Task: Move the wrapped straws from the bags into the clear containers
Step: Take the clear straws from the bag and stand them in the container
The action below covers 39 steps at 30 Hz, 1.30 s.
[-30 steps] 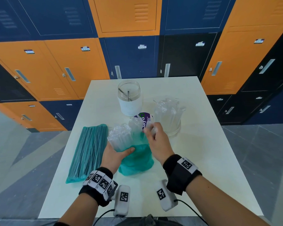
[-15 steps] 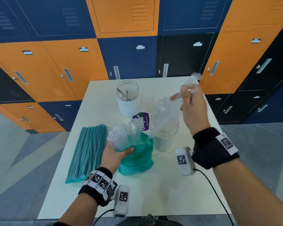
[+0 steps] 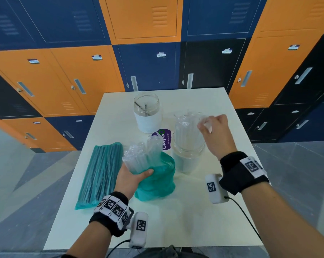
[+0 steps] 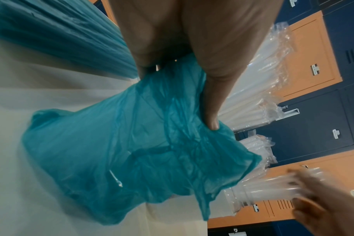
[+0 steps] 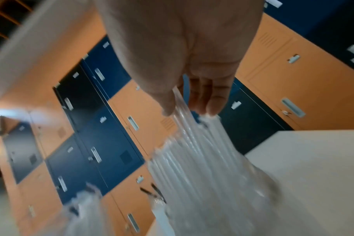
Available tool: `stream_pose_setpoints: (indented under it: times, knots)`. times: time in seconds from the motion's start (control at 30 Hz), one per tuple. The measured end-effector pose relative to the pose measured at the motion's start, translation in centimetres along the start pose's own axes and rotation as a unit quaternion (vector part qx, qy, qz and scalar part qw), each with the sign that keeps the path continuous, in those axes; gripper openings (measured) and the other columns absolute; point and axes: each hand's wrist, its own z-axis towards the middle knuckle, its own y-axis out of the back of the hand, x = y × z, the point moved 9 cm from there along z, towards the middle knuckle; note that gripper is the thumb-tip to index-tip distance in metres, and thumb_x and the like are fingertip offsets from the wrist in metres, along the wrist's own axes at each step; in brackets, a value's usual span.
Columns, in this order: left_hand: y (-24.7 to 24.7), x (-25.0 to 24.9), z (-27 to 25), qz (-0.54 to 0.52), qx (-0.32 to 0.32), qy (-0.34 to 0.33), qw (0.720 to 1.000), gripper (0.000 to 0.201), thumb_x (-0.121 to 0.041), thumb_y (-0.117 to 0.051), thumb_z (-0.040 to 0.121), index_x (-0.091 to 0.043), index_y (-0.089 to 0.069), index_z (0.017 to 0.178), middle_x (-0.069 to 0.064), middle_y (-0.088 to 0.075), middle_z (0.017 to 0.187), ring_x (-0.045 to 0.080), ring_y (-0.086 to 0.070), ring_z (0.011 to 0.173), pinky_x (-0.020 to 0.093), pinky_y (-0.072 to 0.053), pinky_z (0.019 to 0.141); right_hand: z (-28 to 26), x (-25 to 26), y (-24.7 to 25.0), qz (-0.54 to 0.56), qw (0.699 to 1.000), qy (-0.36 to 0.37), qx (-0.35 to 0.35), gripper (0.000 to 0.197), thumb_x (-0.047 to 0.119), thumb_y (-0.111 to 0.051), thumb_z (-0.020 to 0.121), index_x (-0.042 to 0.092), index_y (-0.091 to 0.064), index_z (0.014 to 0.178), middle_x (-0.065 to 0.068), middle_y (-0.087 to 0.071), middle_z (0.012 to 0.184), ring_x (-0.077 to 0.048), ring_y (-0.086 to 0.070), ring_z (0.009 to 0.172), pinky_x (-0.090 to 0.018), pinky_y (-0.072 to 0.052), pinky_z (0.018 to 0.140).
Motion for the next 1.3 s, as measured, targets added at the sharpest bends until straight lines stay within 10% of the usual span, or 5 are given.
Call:
stream_pose_setpoints:
  times: [0.33,0.7,0.9,1.1,1.3]
  knots:
    - [0.0,0.2,0.1,-0.006,0.0,0.005,1.0,0.068,-0.005,-0.087,0.066,-0.016,-0.052,0.122,-0.001,-0.067,0.109,0.004,-0.064,0.096,0.027,-0.053,0.084,-1.7,-1.3,-1.8,-0.029,0.999,-0.01,-0.022,0.03,0.026,-0.06,0.093,0.034,-0.05,0.121,0.007,-0.049,0.101,-0.015,-0.053,0.078,-0.031,-0.047,0.069]
    - [0.2,0.7,0.3,-0.011,-0.001,0.012,1.0,0.071,-0.007,-0.088,0.065,-0.015,-0.052,0.126,0.0,-0.068,0.113,0.01,-0.065,0.101,0.03,-0.053,0.088,-3.7,2.0,-0.9,0.034,0.991,0.045,-0.119,0.033,0.031,-0.064,0.088,0.019,-0.049,0.115,-0.001,-0.045,0.115,-0.014,-0.05,0.08,-0.029,-0.046,0.067]
    - [0.1,0.4,0.3,-0.007,0.006,0.005,1.0,0.067,-0.005,-0.087,0.066,-0.019,-0.052,0.121,-0.004,-0.067,0.108,0.004,-0.064,0.098,0.016,-0.052,0.076,-5.1,4.5,-7.0,0.084,0.993,0.079,0.028,0.014,0.023,-0.065,0.086,0.022,-0.061,0.099,0.013,-0.042,0.087,0.0,-0.047,0.071,-0.017,-0.037,0.068]
    - [0.2,0.7,0.5,-0.012,0.015,0.003,1.0,0.07,-0.005,-0.087,0.065,-0.014,-0.053,0.126,0.0,-0.07,0.11,0.004,-0.068,0.095,0.017,-0.056,0.076,-5.6,3.9,-12.4,0.046,0.976,0.035,0.21,0.051,0.031,-0.063,0.088,0.02,-0.047,0.136,0.001,-0.042,0.121,-0.012,-0.055,0.102,-0.022,-0.04,0.093]
    - [0.2,0.8,0.6,-0.006,0.014,0.004,1.0,0.071,-0.006,-0.087,0.065,-0.013,-0.052,0.127,0.002,-0.069,0.111,0.008,-0.067,0.097,0.015,-0.055,0.072,-5.8,4.6,-12.8,0.101,0.971,0.036,0.211,0.02,0.033,-0.062,0.091,0.018,-0.053,0.101,0.009,-0.047,0.099,0.005,-0.042,0.067,-0.018,-0.036,0.076]
